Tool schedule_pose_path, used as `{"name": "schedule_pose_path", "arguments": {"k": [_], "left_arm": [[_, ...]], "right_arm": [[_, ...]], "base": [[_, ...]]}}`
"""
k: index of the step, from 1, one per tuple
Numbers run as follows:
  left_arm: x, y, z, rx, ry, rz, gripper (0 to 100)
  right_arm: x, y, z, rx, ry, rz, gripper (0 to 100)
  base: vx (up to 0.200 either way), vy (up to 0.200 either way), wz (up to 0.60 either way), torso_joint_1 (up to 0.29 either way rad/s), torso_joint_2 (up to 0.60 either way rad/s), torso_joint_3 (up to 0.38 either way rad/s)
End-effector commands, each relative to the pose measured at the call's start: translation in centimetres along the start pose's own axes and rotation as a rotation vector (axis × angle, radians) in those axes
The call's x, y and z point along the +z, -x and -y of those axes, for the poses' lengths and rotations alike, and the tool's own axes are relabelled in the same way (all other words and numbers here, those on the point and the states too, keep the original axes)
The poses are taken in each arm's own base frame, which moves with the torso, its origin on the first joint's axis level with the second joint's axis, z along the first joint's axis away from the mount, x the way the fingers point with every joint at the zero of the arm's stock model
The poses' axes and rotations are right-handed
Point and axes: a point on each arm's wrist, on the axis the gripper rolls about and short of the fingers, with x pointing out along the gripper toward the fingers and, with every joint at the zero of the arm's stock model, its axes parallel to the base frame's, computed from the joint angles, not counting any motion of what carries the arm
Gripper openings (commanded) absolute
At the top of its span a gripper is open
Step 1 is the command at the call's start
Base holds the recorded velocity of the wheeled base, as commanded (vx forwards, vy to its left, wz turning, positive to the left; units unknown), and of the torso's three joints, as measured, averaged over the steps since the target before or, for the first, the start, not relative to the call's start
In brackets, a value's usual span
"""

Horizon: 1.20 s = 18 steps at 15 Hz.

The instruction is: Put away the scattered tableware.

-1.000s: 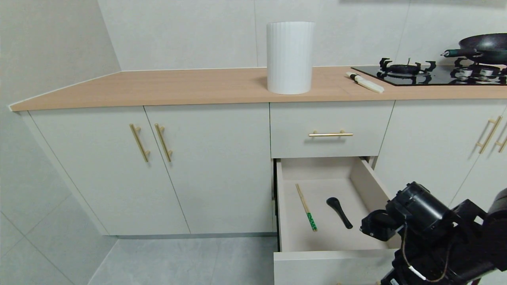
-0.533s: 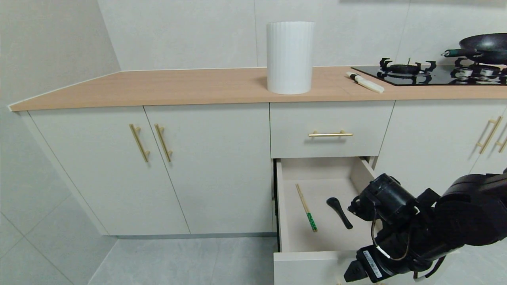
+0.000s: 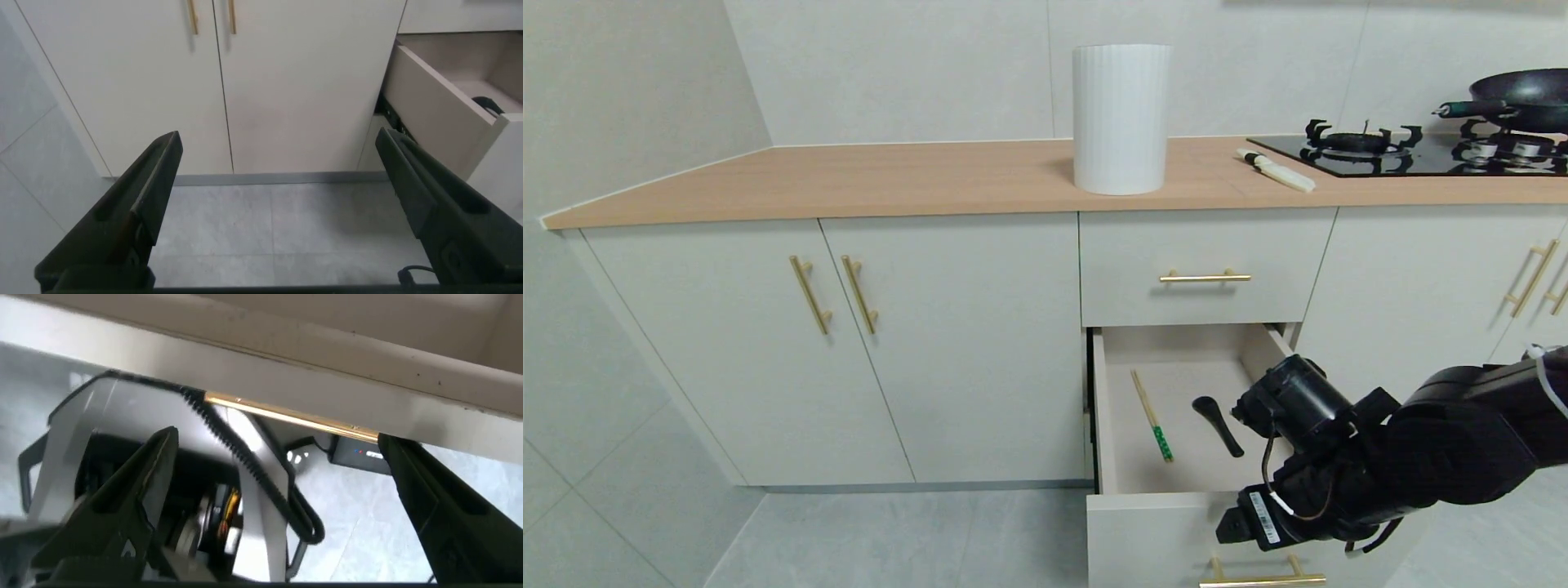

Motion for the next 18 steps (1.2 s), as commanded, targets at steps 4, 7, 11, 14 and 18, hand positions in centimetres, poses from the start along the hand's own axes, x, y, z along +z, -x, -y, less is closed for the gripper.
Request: {"name": "schedule_pose_path", "arguments": {"k": [4, 7, 11, 14, 18], "left_arm": [[0.0, 0.0, 0.0, 0.0, 0.0, -0.002, 100], [0.0, 0.0, 0.0, 0.0, 0.0, -0.001, 100], [0.0, 0.0, 0.0, 0.0, 0.0, -0.001, 100], [0.0, 0.0, 0.0, 0.0, 0.0, -0.002, 100], [0.0, 0.0, 0.0, 0.0, 0.0, -0.001, 100]], "right_arm": [[1.0, -1.4, 0.9, -0.022, -0.052, 0.074, 100], [1.8, -2.7, 1.5, -0.043, -0.092, 0.193, 100], [2.9, -4.6, 2.5, -0.052, -0.147, 0.29, 100], [3.8, -6.1, 3.3, -0.072, -0.202, 0.352, 100], [5.3, -8.8, 4.4, -0.09, -0.292, 0.51, 100]], "base": [[0.0, 0.0, 0.0, 0.0, 0.0, 0.0], [0.0, 0.0, 0.0, 0.0, 0.0, 0.0], [0.0, 0.0, 0.0, 0.0, 0.0, 0.0], [0.0, 0.0, 0.0, 0.0, 0.0, 0.0], [0.0, 0.0, 0.0, 0.0, 0.0, 0.0]]}}
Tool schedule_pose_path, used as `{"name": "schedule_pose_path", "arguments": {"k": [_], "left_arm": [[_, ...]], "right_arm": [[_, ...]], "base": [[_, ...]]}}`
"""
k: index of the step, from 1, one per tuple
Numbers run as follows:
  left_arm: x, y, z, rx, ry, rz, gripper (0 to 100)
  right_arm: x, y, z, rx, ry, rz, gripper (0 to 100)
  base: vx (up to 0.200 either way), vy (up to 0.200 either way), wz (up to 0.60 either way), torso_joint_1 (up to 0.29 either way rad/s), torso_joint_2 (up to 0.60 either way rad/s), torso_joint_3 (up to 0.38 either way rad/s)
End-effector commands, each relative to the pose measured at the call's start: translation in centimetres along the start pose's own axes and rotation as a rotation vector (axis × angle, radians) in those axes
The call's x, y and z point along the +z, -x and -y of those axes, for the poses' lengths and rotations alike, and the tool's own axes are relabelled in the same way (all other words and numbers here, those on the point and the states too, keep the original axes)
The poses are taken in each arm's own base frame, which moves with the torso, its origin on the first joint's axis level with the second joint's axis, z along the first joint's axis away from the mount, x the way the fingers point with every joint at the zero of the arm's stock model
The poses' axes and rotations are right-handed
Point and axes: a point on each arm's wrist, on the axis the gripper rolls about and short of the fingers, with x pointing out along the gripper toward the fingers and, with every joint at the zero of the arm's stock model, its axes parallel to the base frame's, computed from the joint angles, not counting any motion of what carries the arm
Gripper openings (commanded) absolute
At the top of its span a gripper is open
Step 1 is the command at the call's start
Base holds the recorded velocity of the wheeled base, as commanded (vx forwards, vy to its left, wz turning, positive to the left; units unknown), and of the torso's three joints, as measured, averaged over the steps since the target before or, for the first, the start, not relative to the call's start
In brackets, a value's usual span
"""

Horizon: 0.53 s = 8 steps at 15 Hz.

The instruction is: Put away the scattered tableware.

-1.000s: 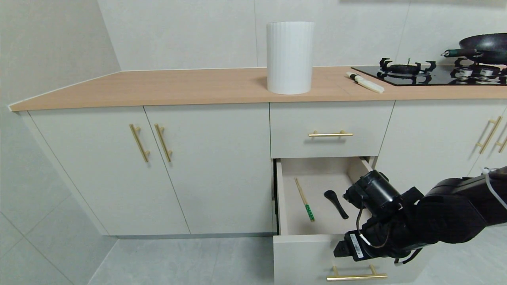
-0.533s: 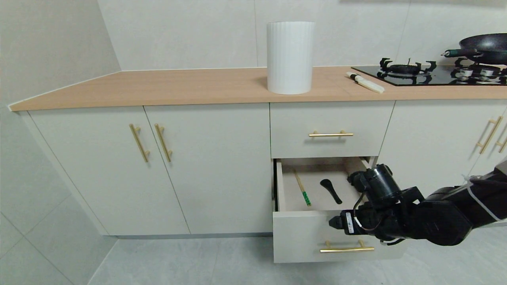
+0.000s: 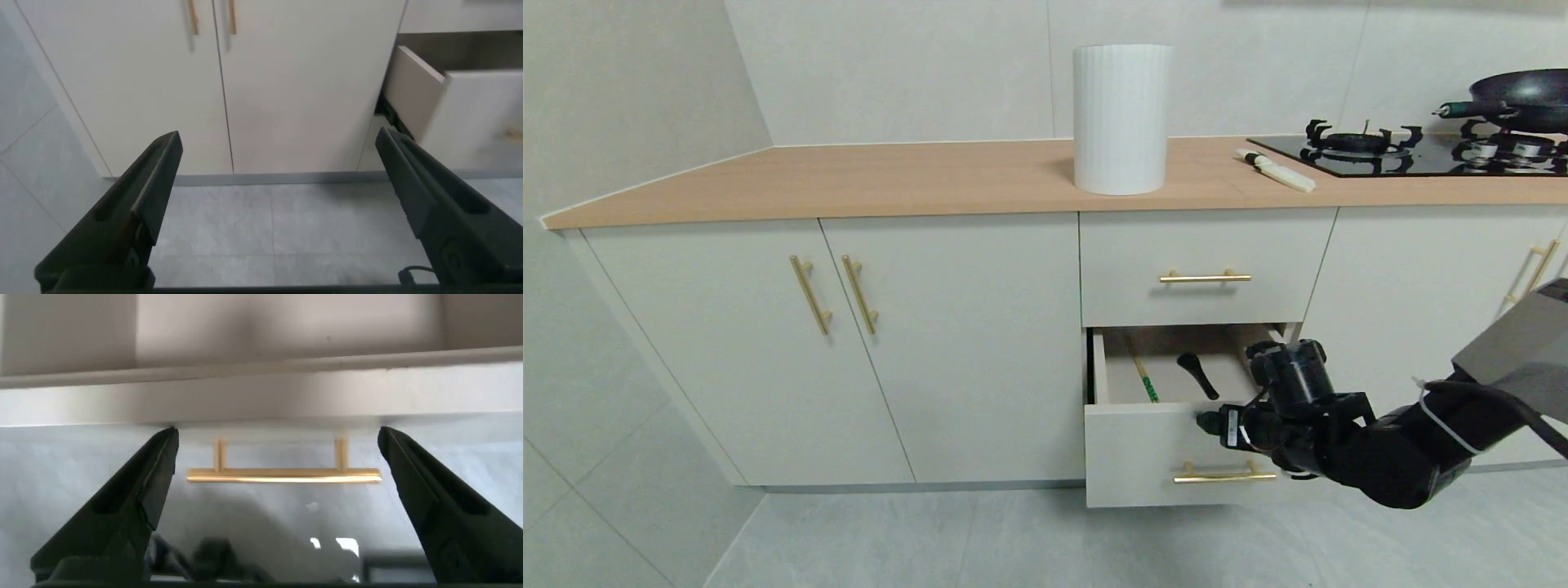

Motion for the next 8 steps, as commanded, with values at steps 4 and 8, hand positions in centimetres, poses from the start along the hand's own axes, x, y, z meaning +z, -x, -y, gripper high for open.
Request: {"name": "schedule_pose_path", "arguments": {"k": [4, 8], "left_arm": [[0.0, 0.0, 0.0, 0.0, 0.0, 0.001, 100], [0.0, 0.0, 0.0, 0.0, 0.0, -0.002, 100]], "right_arm": [[-1.2, -5.3, 1.0, -0.059, -0.044, 0.126, 100], [0.6, -6.7, 1.3, -0.06, -0.072, 0.181, 100]], "base": [[0.0, 0.0, 0.0, 0.0, 0.0, 0.0], [0.0, 0.0, 0.0, 0.0, 0.0, 0.0]]}}
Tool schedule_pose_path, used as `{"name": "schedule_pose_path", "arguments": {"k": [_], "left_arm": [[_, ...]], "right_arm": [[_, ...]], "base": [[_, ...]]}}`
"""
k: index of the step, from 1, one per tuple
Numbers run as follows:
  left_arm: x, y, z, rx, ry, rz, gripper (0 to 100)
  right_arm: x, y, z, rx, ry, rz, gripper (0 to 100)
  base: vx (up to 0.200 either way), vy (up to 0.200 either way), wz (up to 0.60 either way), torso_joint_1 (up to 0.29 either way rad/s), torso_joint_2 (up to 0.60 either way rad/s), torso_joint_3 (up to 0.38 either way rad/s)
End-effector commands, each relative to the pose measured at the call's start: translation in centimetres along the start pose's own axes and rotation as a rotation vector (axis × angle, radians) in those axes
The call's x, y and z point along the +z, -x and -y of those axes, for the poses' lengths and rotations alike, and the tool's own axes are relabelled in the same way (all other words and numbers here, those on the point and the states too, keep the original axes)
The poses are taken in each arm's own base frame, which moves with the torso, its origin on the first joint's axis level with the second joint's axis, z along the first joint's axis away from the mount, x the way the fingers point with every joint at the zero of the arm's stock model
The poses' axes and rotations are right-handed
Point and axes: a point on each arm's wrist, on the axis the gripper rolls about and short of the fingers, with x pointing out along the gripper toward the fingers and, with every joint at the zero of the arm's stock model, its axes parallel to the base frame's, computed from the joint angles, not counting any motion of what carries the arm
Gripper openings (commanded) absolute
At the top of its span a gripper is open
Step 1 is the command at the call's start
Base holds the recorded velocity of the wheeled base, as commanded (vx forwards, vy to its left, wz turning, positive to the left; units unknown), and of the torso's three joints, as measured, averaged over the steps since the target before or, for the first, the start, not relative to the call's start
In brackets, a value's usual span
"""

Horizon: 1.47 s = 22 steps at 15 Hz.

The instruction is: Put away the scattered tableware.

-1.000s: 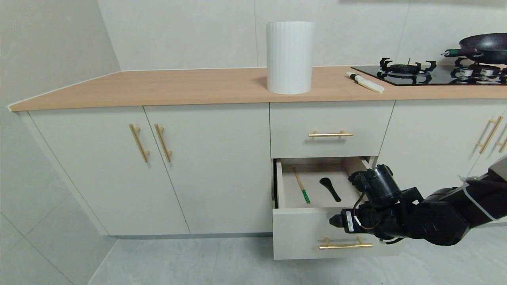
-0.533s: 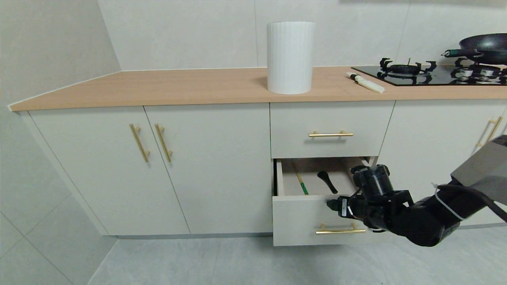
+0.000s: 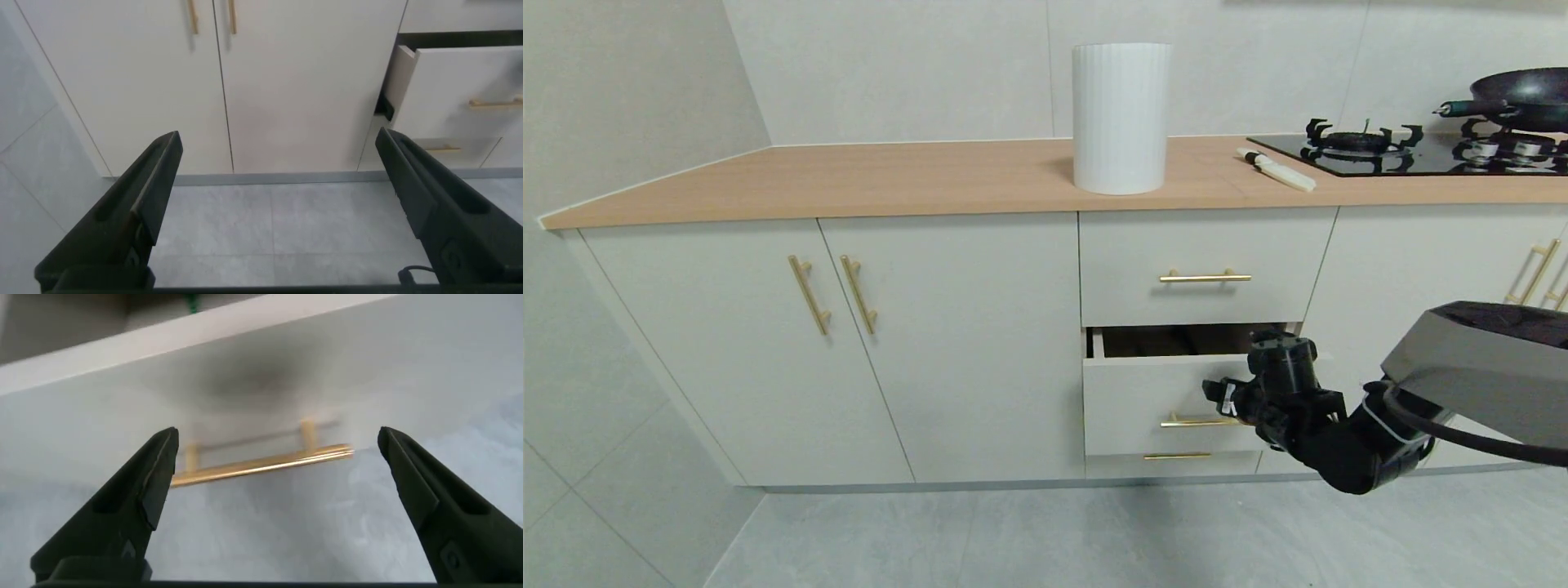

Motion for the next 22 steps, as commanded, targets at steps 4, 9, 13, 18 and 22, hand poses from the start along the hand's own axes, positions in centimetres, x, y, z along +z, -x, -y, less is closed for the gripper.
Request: {"name": "schedule_pose_path", "arguments": {"k": [4, 9, 13, 18, 22], "left_arm": [[0.0, 0.0, 0.0, 0.0, 0.0, -0.002, 100], [0.0, 0.0, 0.0, 0.0, 0.0, 0.0, 100], [0.0, 0.0, 0.0, 0.0, 0.0, 0.001, 100], [0.0, 0.0, 0.0, 0.0, 0.0, 0.0, 100], [0.0, 0.0, 0.0, 0.0, 0.0, -0.002, 100]], "right_arm": [[2.4, -3.1, -0.4, -0.025, 0.015, -0.015, 100], [2.2, -5.4, -1.1, -0.025, 0.016, -0.018, 100], [2.1, -6.8, -0.9, -0.037, 0.003, 0.001, 100], [2.5, -8.3, -0.7, -0.034, -0.027, 0.061, 100], [2.9, -10.0, -0.5, -0.033, -0.073, 0.108, 100]], "base": [[0.0, 0.0, 0.0, 0.0, 0.0, 0.0], [0.0, 0.0, 0.0, 0.0, 0.0, 0.0], [0.0, 0.0, 0.0, 0.0, 0.0, 0.0], [0.0, 0.0, 0.0, 0.0, 0.0, 0.0], [0.0, 0.0, 0.0, 0.0, 0.0, 0.0]]}}
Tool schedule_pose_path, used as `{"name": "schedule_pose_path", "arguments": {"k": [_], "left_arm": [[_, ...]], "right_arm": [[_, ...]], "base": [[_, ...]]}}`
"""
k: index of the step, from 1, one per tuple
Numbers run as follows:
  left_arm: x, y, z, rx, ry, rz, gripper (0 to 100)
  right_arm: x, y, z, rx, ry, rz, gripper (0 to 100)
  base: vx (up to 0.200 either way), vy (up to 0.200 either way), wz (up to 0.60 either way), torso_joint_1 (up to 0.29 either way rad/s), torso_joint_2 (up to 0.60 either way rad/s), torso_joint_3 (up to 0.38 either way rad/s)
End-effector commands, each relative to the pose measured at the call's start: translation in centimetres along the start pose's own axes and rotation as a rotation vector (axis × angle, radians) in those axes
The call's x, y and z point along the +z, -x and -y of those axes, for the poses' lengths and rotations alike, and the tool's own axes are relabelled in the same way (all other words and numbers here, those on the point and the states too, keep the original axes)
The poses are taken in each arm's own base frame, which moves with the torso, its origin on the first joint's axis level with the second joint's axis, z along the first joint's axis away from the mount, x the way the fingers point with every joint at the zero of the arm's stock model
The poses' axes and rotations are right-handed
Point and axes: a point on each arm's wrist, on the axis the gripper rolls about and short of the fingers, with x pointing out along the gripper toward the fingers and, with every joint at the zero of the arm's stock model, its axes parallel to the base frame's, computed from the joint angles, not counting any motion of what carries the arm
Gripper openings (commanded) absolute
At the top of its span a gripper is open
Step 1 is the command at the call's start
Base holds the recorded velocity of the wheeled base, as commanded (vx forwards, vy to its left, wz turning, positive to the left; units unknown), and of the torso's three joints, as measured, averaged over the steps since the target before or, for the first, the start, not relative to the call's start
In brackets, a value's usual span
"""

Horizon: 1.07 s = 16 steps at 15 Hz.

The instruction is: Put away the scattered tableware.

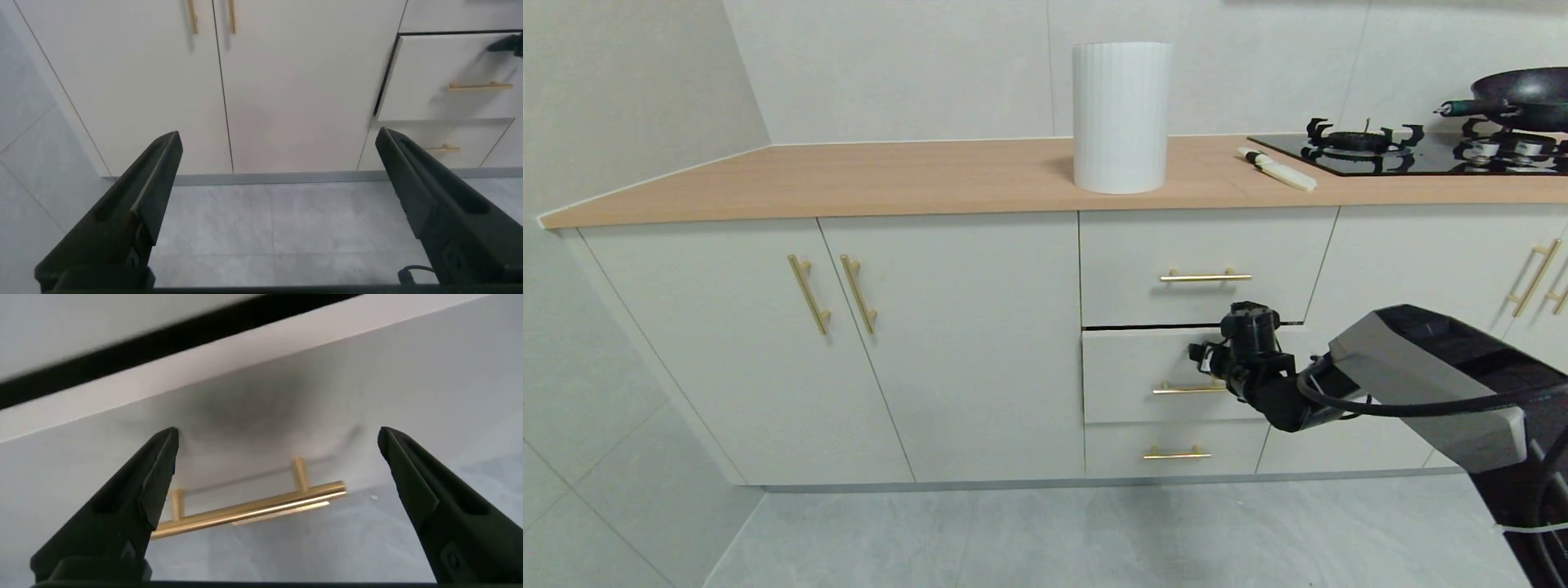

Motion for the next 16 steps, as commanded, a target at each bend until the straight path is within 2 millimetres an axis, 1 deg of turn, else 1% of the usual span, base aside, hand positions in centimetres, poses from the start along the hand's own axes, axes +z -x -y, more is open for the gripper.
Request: {"name": "schedule_pose_path", "arguments": {"k": [1, 5, 8, 10, 11, 13, 14, 15, 16], "left_arm": [[0.0, 0.0, 0.0, 0.0, 0.0, -0.002, 100], [0.0, 0.0, 0.0, 0.0, 0.0, -0.001, 100], [0.0, 0.0, 0.0, 0.0, 0.0, -0.001, 100], [0.0, 0.0, 0.0, 0.0, 0.0, -0.002, 100], [0.0, 0.0, 0.0, 0.0, 0.0, 0.001, 100], [0.0, 0.0, 0.0, 0.0, 0.0, -0.002, 100], [0.0, 0.0, 0.0, 0.0, 0.0, -0.001, 100], [0.0, 0.0, 0.0, 0.0, 0.0, -0.001, 100], [0.0, 0.0, 0.0, 0.0, 0.0, -0.002, 100]], "right_arm": [[-0.3, -1.1, 0.2, -0.012, -0.018, 0.021, 100], [-0.1, -3.1, 0.2, -0.053, -0.04, 0.087, 100], [0.3, -3.2, 0.5, -0.062, -0.045, 0.098, 100], [0.6, -2.9, 0.5, -0.069, -0.045, 0.099, 100], [1.0, -2.3, 0.5, -0.075, -0.044, 0.1, 100], [2.3, 0.1, 0.5, -0.08, -0.038, 0.084, 100], [2.9, 2.6, 0.6, -0.08, -0.024, 0.056, 100], [3.0, 5.0, 0.6, -0.074, -0.012, 0.034, 100], [3.6, 7.1, 0.8, -0.063, -0.014, 0.045, 100]], "base": [[0.0, 0.0, 0.0, 0.0, 0.0, 0.0], [0.0, 0.0, 0.0, 0.0, 0.0, 0.0], [0.0, 0.0, 0.0, 0.0, 0.0, 0.0], [0.0, 0.0, 0.0, 0.0, 0.0, 0.0], [0.0, 0.0, 0.0, 0.0, 0.0, 0.0], [0.0, 0.0, 0.0, 0.0, 0.0, 0.0], [0.0, 0.0, 0.0, 0.0, 0.0, 0.0], [0.0, 0.0, 0.0, 0.0, 0.0, 0.0], [0.0, 0.0, 0.0, 0.0, 0.0, 0.0]]}}
